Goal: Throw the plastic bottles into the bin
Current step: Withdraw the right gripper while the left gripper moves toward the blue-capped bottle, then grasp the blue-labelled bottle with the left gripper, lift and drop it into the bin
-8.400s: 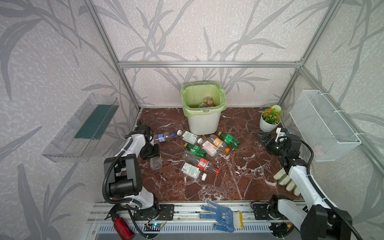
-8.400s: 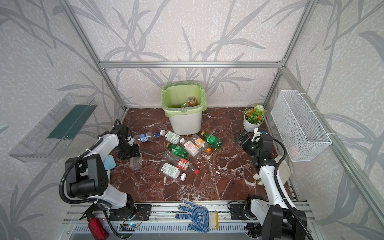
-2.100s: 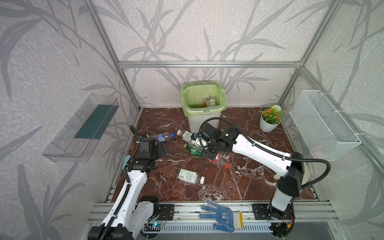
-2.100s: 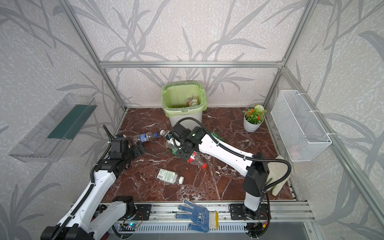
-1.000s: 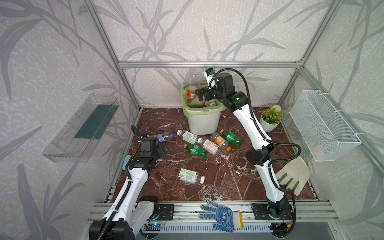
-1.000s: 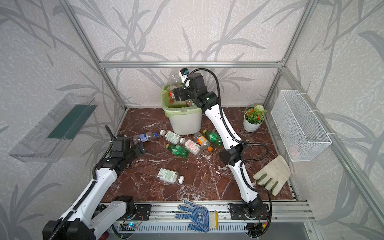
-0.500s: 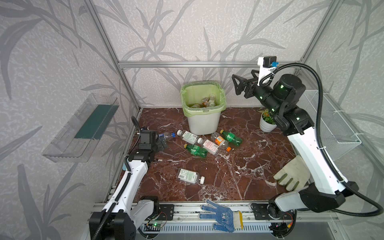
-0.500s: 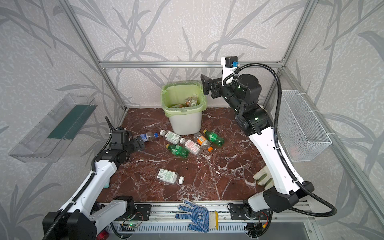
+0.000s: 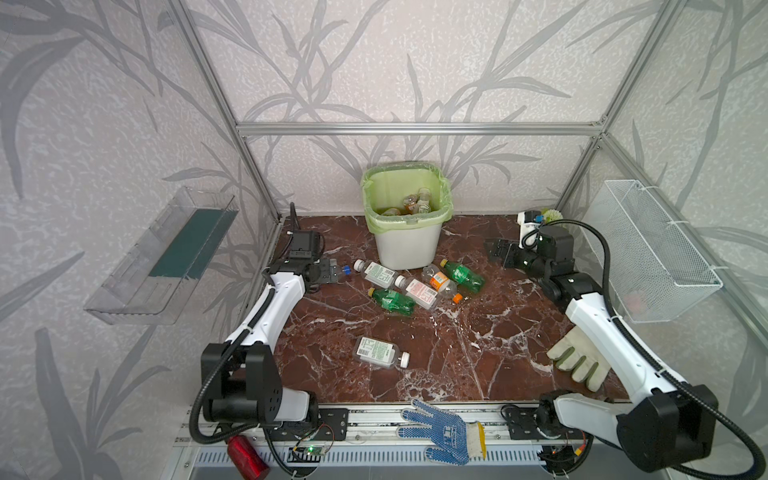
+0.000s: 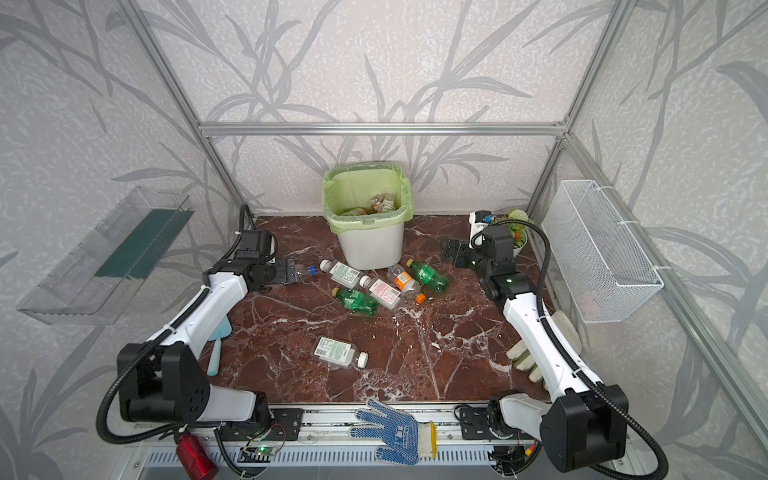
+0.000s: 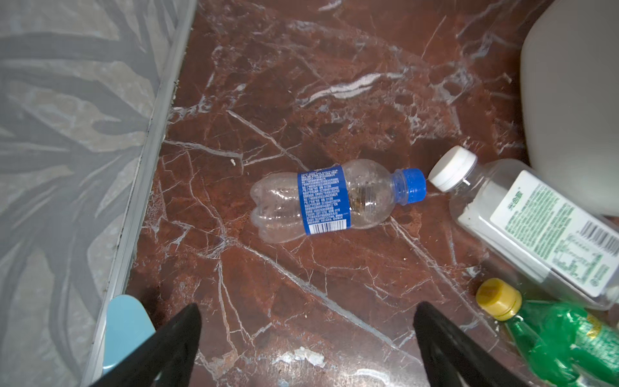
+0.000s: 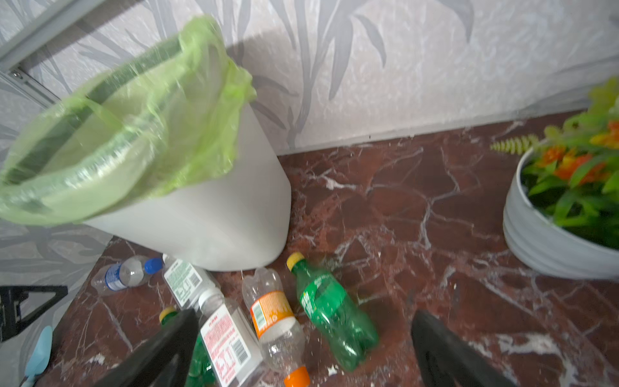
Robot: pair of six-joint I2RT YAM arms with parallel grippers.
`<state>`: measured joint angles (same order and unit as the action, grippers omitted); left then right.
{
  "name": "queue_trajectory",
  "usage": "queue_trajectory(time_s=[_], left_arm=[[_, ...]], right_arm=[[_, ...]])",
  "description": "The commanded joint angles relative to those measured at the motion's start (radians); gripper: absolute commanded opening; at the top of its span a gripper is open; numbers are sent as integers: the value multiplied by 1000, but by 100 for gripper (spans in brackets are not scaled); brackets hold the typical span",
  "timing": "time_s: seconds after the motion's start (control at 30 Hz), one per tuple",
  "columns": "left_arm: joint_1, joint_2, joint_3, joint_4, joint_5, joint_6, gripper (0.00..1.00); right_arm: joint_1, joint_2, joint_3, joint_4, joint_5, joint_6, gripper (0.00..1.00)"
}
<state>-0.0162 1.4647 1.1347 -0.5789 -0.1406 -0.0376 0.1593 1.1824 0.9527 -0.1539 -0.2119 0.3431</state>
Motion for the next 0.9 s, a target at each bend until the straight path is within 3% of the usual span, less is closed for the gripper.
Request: queue_trajectory(time_s=[0.0,0.17,0.27,0.63,0.77,0.87], left_arm=[[4,81,83,-100,-44,250,99],[1,190,151,-147,-54,440,97],[1,231,164,-126,-48,494,96],[-24,422,268,-142,-8,522,86],[-33,505,328,-196,20,498,77],[-33,530,352,-220,65,478,61]], right_arm=[[-43,-46,-80,48,-82,35,99],[-94,-77,-156,45,-106,53,99],[-107,-83,-179,43,-109,63,99],[-123,-70,-184,33,-114,73,99],[-130,-66,-186,30,-121,84,99],[-133,-70,-186,25,-124,88,99]])
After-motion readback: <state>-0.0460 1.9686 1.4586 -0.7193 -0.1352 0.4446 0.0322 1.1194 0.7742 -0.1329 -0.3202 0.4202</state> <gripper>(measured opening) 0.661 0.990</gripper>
